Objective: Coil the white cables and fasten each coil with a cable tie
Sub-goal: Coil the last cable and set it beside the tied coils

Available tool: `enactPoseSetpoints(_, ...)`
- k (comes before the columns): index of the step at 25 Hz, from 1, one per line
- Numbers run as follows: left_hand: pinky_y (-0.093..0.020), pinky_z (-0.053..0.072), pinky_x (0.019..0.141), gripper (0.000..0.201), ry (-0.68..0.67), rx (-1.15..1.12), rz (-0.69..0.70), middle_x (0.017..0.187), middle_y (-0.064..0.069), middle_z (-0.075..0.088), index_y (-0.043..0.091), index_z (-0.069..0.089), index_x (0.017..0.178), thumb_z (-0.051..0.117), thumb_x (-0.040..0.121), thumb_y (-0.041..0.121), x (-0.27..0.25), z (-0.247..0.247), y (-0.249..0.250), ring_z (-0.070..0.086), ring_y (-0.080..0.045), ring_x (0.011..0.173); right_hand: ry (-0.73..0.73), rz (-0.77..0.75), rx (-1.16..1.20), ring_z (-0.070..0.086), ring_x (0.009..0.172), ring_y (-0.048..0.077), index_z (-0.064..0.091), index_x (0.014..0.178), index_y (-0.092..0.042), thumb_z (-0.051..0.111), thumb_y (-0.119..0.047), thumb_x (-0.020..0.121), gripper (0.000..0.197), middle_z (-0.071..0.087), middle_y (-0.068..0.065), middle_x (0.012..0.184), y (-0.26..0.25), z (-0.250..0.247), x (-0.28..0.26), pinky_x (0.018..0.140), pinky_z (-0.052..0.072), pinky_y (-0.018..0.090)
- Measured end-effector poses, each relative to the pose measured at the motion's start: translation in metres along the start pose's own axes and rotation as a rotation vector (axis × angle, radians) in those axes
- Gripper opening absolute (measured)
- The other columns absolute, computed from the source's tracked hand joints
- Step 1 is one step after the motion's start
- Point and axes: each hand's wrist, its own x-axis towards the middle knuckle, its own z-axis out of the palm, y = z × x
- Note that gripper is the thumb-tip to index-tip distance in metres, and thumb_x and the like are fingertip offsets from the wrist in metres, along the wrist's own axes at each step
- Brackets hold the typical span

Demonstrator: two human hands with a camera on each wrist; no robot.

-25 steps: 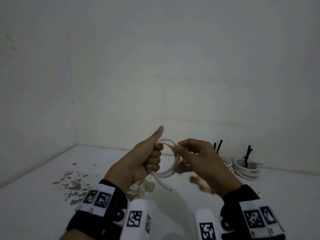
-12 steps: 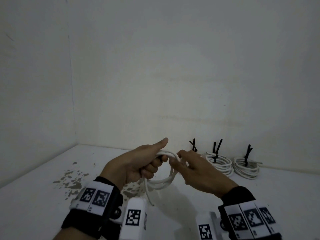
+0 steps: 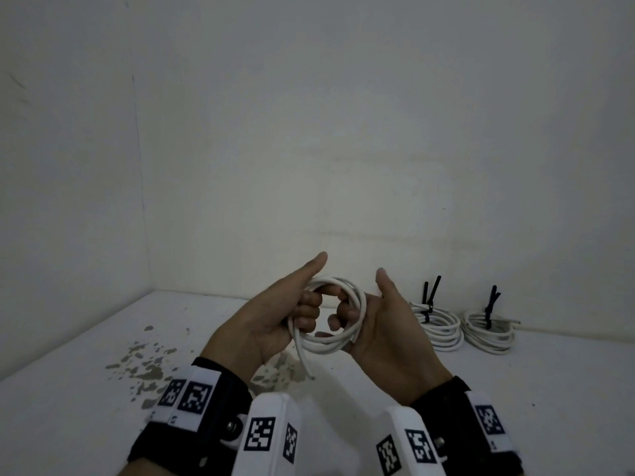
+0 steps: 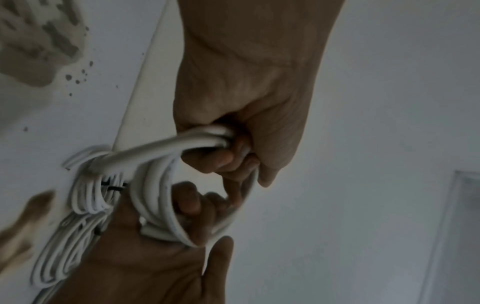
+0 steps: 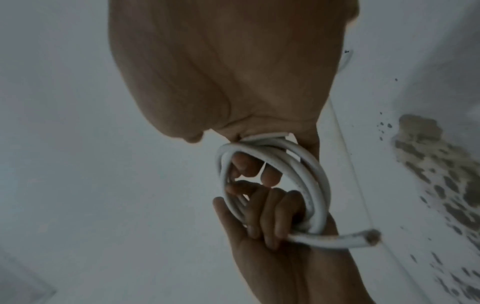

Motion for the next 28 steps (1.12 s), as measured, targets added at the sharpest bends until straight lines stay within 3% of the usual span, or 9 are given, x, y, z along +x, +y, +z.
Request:
enactPoseSetpoints(3,-0.023,0.038,0.051,0.046,-0.028,-0.088,0.031,0.05,0.008,0.026,0.012,0.059,0.075,0.06,0.086,0.057,0.001,-0.002,-0.005,0.03,-0.007,0.041,0.089,-0.057,-0.051,0.041,0.057,0.018,0.054,0.092,-0.01,0.035,-0.036,0.106,0.035,0.039,0.003,0.06,-0.003,0.002,0.0,0.063,0.042,0.031)
enactPoseSetpoints(6,-0.021,0.029,0.043,0.05,0.001,-0.11,0.0,0.052,0.008,0.022,0.018,0.05,0.067,0.06,0.082,0.065,0.003,0.002,-0.012,0.024,-0.007,0.041,0.137,-0.033,-0.081,0.042,0.053,0.018,0.051,0.086,-0.011,0.036,-0.037,0.107,0.036,0.041,0.003,0.058,0.0,0.003,0.001,0.064,0.04,0.032)
enactPoseSetpoints(9,-0.022,0.019,0.042,0.053,0.172,0.094,0.013,0.053,0.007,0.022,0.02,0.042,0.064,0.058,0.084,0.066,0.002,0.007,-0.012,0.018,-0.01,0.042,0.126,-0.004,-0.214,0.05,0.058,0.023,0.056,0.081,-0.01,0.04,-0.042,0.105,0.043,0.049,0.009,0.061,0.001,0.0,0.0,0.069,0.046,0.038)
enactPoseSetpoints(12,-0.023,0.022,0.042,0.054,0.253,0.27,0.006,0.05,0.007,0.026,0.019,0.044,0.063,0.059,0.083,0.068,0.001,0.013,-0.014,0.023,-0.01,0.042,0.138,0.016,-0.375,0.06,0.057,0.027,0.063,0.086,-0.005,0.039,-0.048,0.104,0.053,0.06,0.013,0.066,-0.004,-0.002,0.0,0.075,0.05,0.046)
enactPoseSetpoints(16,-0.022,0.026,0.043,0.056,0.285,0.326,0.0,0.054,0.007,0.034,0.018,0.052,0.066,0.062,0.077,0.072,0.002,0.018,-0.02,0.027,-0.011,0.047,0.099,0.048,-0.142,0.037,0.037,0.016,0.055,0.091,-0.004,0.042,-0.033,0.106,0.035,0.038,0.004,0.05,-0.003,0.002,-0.002,0.06,0.049,0.038)
enactPoseSetpoints(19,-0.023,0.021,0.043,0.054,0.269,0.183,-0.041,0.052,0.008,0.035,0.019,0.053,0.064,0.066,0.074,0.071,0.004,0.017,-0.022,0.023,-0.01,0.046,0.117,-0.034,-0.226,0.028,0.038,0.012,0.055,0.097,-0.006,0.047,-0.031,0.104,0.027,0.031,-0.001,0.049,0.004,0.005,0.0,0.049,0.042,0.03)
enactPoseSetpoints(23,-0.019,0.015,0.037,0.061,0.157,-0.021,-0.133,0.05,0.008,0.022,0.023,0.041,0.046,0.063,0.071,0.075,0.01,0.01,-0.023,0.016,-0.006,0.041,0.168,-0.098,-0.302,0.025,0.042,0.009,0.056,0.097,-0.006,0.049,-0.032,0.104,0.027,0.029,-0.003,0.051,0.009,0.006,0.003,0.042,0.032,0.025)
enactPoseSetpoints(26,-0.016,0.015,0.033,0.064,0.004,-0.182,-0.182,0.045,0.009,0.021,0.023,0.035,0.051,0.055,0.073,0.079,0.012,0.009,-0.023,0.017,-0.004,0.032,0.253,-0.131,-0.292,0.02,0.042,0.01,0.058,0.09,-0.005,0.048,-0.029,0.104,0.03,0.025,-0.002,0.053,0.009,0.002,0.002,0.04,0.025,0.023)
enactPoseSetpoints(28,-0.018,0.015,0.035,0.06,-0.058,-0.168,-0.175,0.044,0.01,0.021,0.021,0.038,0.055,0.052,0.082,0.073,0.01,0.011,-0.021,0.017,-0.005,0.031,0.305,-0.132,-0.276,0.018,0.042,0.01,0.057,0.085,-0.005,0.048,-0.026,0.104,0.03,0.023,-0.002,0.052,0.007,-0.001,0.002,0.039,0.021,0.023)
